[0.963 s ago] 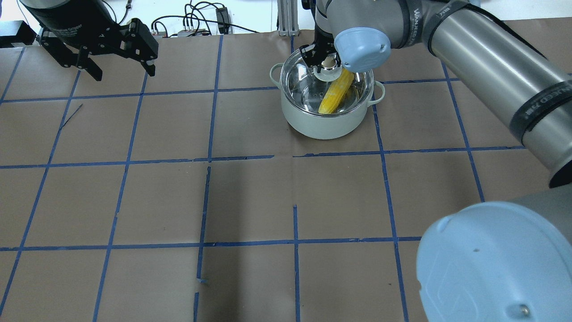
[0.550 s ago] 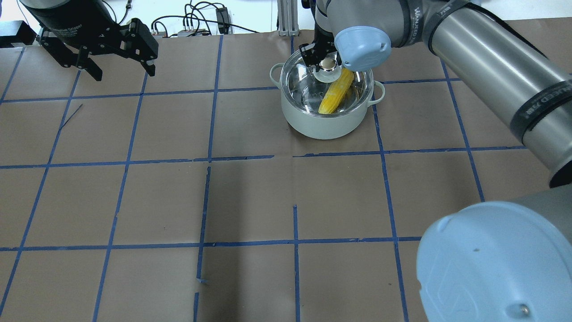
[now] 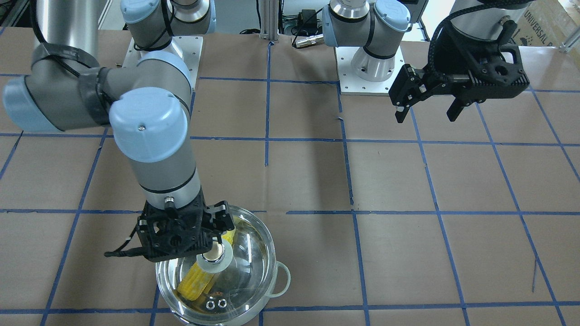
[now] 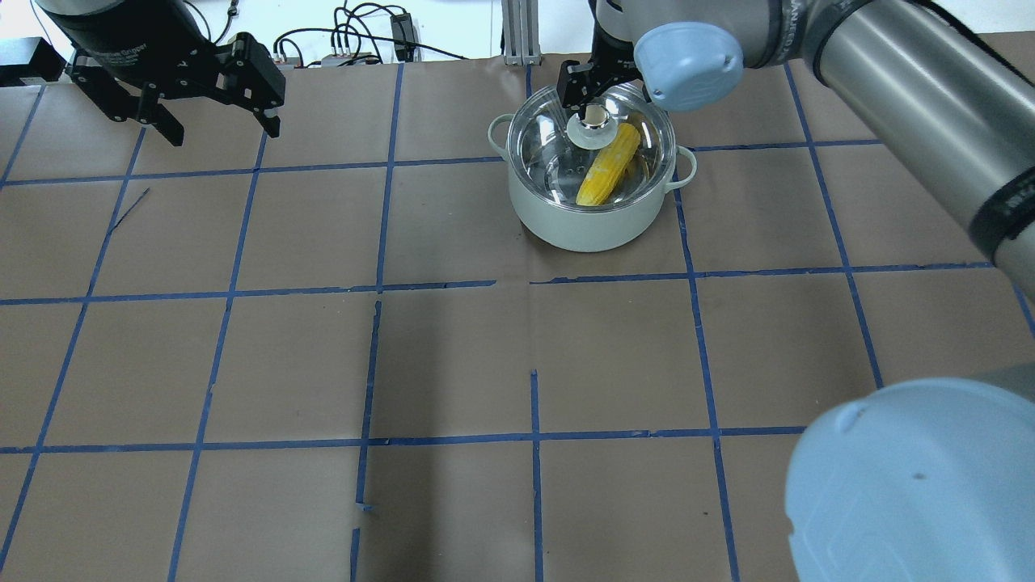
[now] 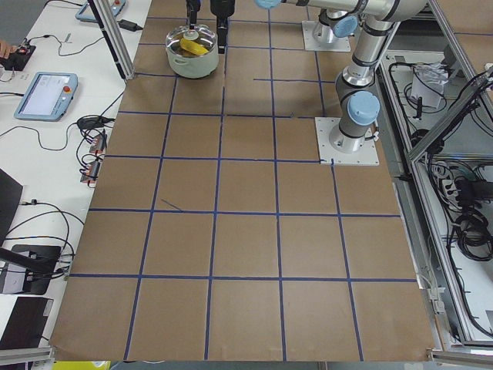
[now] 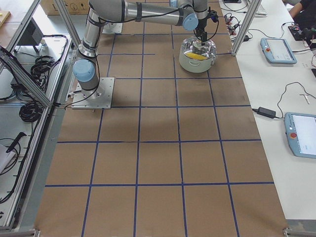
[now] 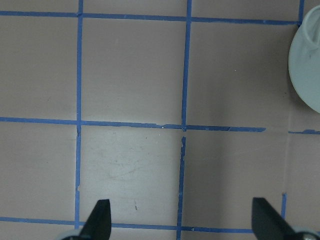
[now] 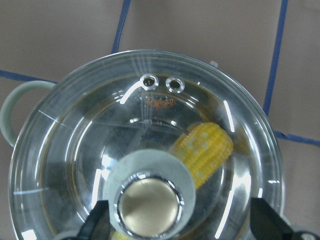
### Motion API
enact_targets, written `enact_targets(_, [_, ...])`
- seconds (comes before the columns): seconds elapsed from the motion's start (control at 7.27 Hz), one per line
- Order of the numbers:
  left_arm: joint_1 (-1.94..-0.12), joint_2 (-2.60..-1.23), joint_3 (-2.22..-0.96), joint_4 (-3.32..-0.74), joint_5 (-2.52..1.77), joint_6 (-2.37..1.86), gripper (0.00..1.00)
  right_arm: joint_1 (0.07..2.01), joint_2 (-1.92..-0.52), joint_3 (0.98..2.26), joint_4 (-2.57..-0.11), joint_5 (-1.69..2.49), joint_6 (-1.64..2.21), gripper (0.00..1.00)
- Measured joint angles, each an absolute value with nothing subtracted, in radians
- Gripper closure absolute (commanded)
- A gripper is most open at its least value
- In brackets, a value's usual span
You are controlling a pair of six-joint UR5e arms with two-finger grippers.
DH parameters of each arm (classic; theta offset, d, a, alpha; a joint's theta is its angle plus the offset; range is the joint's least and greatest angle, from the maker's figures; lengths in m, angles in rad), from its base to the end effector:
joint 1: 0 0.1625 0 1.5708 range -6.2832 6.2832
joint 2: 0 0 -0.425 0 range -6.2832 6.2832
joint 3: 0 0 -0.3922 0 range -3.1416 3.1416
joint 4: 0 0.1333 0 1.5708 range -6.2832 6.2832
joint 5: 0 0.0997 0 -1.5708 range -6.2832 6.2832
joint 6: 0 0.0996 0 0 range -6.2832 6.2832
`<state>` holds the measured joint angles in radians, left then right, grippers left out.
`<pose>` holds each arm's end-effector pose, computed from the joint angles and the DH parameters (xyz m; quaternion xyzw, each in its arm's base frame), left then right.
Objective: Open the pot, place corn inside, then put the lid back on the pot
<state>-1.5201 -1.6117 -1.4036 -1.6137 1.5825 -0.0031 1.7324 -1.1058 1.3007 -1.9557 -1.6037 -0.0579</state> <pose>-0.1059 -0.5201 0.5456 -0.0271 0.9987 -0.0415 0.0068 0.2397 -0.6621 0.3875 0.1075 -0.9895 0.0956 0.0114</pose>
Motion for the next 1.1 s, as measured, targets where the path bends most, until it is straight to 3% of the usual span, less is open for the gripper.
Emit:
enact_targets(0.69, [-1.52,-1.609,-1.404,-1.618,1.588,-0.001,0.0,1.577,-1.504,1.591,-1.822,-1.558,-0.133,0.0])
enact_targets(1.1, [-1.522,-1.606,-1.404,-1.632,1.592,0.005,0.0,1.545,-1.593,1.587,-1.815,-1.557,-0.159,0.0])
